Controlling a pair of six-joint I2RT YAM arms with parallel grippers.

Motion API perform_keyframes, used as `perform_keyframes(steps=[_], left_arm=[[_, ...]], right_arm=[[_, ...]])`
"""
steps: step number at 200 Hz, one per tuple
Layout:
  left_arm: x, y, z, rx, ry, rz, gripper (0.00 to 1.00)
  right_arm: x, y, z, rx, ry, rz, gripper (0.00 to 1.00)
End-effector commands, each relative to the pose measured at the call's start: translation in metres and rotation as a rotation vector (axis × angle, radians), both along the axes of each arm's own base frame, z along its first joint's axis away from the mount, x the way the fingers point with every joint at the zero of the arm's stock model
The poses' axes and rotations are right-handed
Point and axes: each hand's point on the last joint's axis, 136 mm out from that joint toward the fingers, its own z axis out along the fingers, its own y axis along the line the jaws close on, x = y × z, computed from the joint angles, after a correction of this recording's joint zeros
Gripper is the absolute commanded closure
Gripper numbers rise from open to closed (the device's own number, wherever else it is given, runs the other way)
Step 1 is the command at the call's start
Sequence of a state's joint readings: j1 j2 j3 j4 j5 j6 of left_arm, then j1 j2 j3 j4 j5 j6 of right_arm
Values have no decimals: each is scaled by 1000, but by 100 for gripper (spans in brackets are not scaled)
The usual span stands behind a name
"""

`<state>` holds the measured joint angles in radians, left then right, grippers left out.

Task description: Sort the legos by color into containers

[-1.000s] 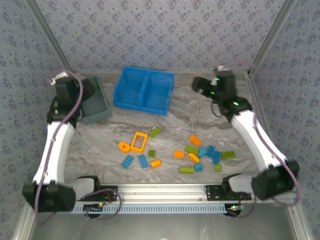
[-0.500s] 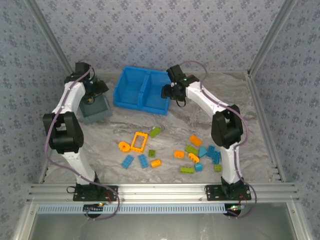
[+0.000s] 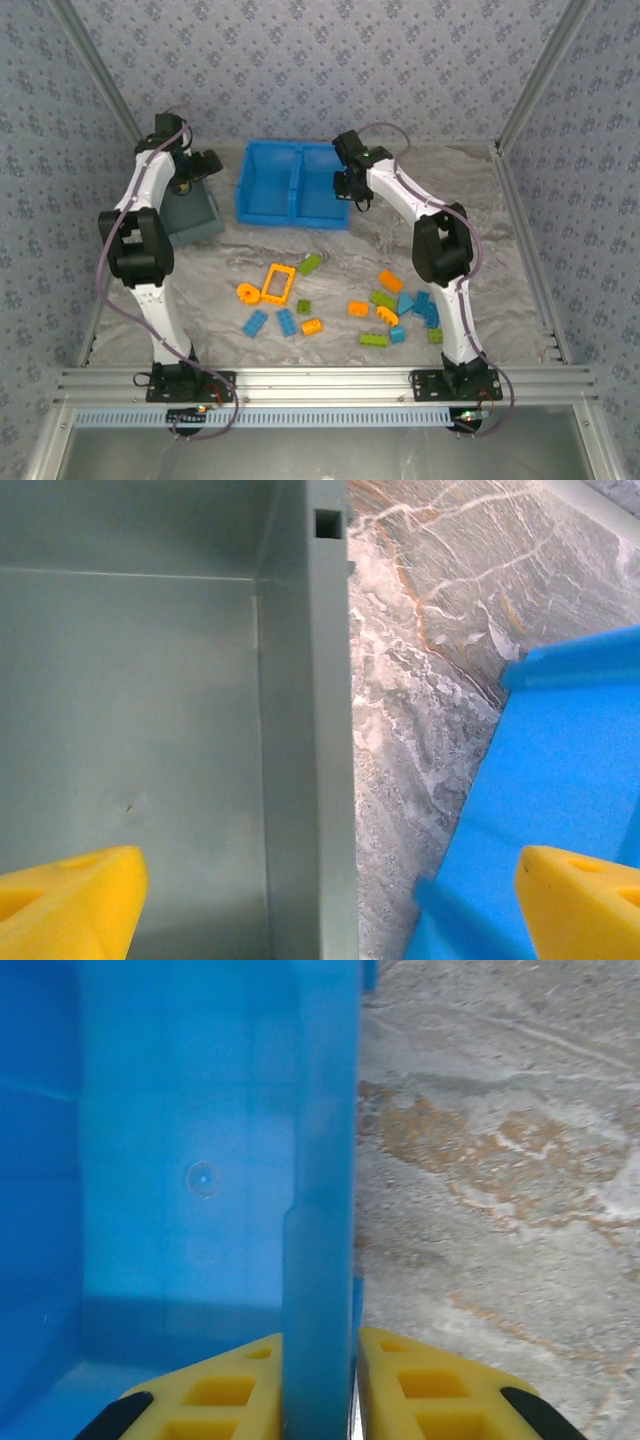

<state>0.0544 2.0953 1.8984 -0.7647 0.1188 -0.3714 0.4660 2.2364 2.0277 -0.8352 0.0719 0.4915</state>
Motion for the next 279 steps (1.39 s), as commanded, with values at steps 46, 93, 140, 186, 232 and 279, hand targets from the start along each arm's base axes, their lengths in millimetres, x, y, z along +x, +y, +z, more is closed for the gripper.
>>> perform_keyframes(steps=[46,93,140,186,232,279], left_arm=[[5,-75,3,-129,-70,-283,1],[-23,-113,-6,-197,-70,-337,1],[-49,-156,-5,-230,-82,-416,1],[-73,-198,-3,-289,-91,-521,1],[-96,-235,0,-319,-87,-638,1],[-81,-207,20,-157,-138,-554,1]], right_arm=[[1,-34,13,-52,1,21,77],[6,-53,10,-29,9,-23,78],[20,-62,12,-10,-2,-32,78],[29,-72,11,-9,6,-14,79],[30,-78,10,-17,3,56,79],[24,-77,12,-44,12,158,85]])
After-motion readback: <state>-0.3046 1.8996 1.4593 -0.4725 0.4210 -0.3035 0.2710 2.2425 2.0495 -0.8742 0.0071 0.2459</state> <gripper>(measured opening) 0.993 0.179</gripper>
